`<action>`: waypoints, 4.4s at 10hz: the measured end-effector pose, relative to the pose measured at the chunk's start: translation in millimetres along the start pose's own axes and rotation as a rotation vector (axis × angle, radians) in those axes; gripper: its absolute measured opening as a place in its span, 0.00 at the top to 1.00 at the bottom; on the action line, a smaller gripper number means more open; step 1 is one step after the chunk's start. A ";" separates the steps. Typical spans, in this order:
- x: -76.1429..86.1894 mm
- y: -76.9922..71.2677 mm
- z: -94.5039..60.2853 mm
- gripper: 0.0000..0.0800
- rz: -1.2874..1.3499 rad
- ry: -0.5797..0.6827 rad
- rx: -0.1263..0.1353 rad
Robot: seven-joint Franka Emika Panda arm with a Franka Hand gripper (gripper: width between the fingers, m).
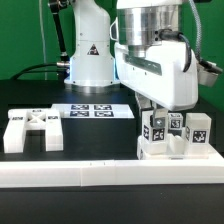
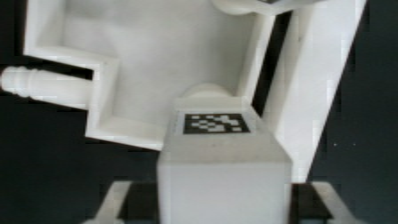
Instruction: Assemble chair
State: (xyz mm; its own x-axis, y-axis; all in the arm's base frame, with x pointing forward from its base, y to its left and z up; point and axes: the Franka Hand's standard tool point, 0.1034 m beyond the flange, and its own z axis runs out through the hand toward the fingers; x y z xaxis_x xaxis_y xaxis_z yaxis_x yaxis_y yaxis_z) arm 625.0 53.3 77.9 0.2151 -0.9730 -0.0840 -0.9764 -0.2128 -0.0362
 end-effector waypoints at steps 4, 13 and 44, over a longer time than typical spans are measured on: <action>-3.0 -0.2 1.0 0.28 -0.268 0.002 0.002; -3.9 -1.0 1.4 0.19 -1.072 0.015 -0.002; -4.2 -1.8 0.4 0.19 -0.828 0.013 0.010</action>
Offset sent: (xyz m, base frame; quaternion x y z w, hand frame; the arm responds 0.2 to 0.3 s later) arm -0.0068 0.0063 0.0001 0.0091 0.0028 -0.2278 0.9737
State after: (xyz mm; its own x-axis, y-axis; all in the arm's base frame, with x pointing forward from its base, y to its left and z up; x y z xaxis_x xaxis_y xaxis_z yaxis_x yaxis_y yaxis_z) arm 625.8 57.7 77.9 0.8643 -0.5028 -0.0143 -0.5019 -0.8602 -0.0903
